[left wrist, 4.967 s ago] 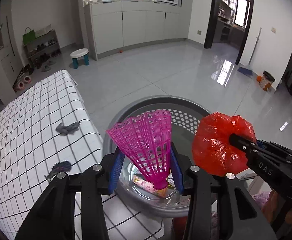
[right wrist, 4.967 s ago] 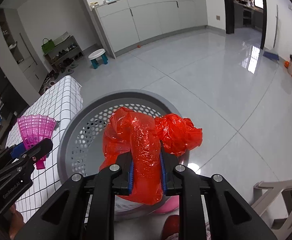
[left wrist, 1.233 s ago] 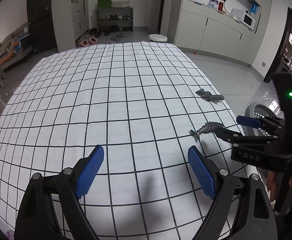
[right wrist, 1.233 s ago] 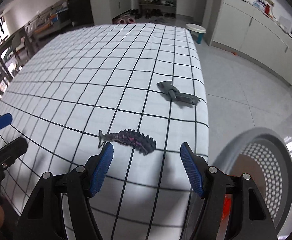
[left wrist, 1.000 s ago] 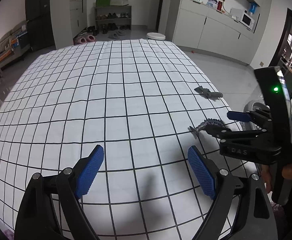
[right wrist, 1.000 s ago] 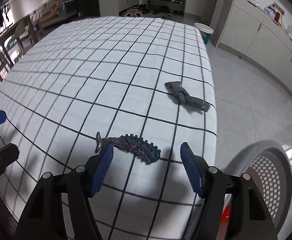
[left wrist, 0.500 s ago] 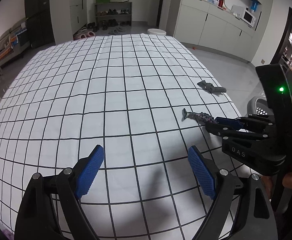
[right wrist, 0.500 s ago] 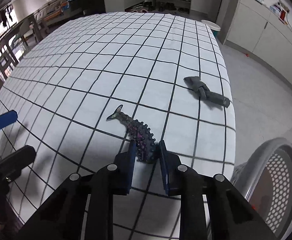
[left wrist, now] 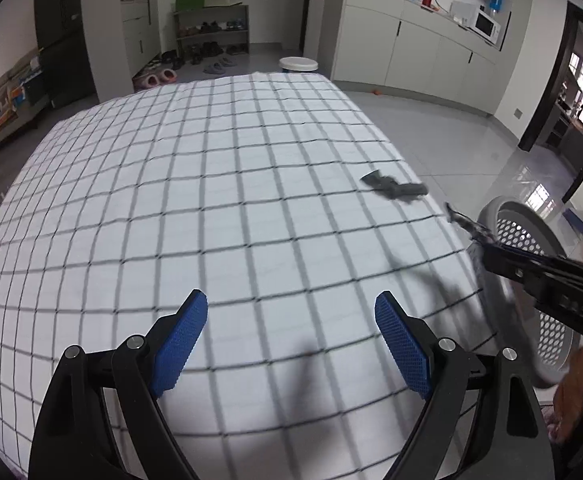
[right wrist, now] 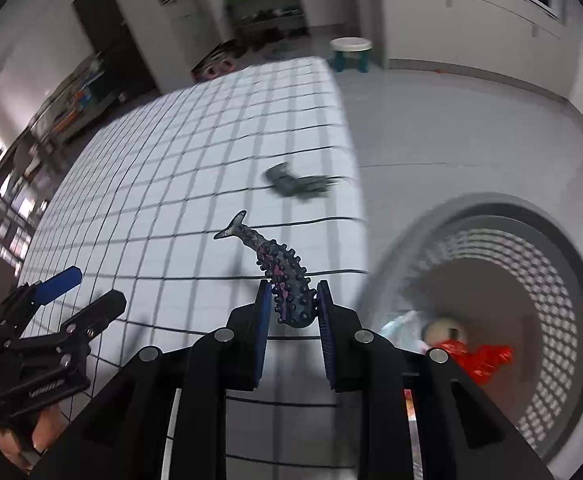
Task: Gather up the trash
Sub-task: 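Grasp the purple spiky toy fish with the right gripper, then grasp the grey cloth with the left gripper while the right holds the fish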
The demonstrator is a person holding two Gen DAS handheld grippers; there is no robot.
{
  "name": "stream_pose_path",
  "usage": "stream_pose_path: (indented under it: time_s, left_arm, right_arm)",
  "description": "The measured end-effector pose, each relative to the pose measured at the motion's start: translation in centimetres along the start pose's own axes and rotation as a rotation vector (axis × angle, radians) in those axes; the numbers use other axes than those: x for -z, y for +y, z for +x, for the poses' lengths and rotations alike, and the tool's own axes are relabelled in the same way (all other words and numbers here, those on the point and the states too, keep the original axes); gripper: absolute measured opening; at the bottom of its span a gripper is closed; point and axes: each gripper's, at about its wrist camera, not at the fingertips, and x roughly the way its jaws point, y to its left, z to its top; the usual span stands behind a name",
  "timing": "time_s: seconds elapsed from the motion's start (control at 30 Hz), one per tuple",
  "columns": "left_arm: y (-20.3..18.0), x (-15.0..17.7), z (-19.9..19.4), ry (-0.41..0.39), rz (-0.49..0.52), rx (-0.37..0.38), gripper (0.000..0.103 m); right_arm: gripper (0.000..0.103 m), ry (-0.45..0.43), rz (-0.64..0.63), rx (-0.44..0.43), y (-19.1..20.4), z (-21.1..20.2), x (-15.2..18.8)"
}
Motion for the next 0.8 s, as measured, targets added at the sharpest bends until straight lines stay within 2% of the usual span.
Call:
stream_pose_path:
  time_s: [0.23, 0.4, 0.6, 0.8]
  left_arm:
    - [-4.2, -3.7, 1.2, -0.022, 0.067, 0.01, 0.084]
    - [-6.8, -6.3, 2.8, -0.033, 0.094, 0.043, 0.084]
    - [-9.0, -8.2, 6.3, 0.008, 0.097, 0.046, 0.084]
    - [-9.7, -9.6, 10.4, 0.042, 0.074, 0.009, 0.084]
  right_arm:
    - [0.022, -0.041, 0.102, 0.039, -5.2, -2.0, -0.4]
    - [0.022, -0.072, 0.164, 0.058, -7.9, -3.0, -0.6]
    - [0.022, -0.086, 0.233, 0.022, -10.4, -3.2, -0.8]
    - [0.022, -0.095, 0.266, -0.005, -11.5, -3.7, -0.8]
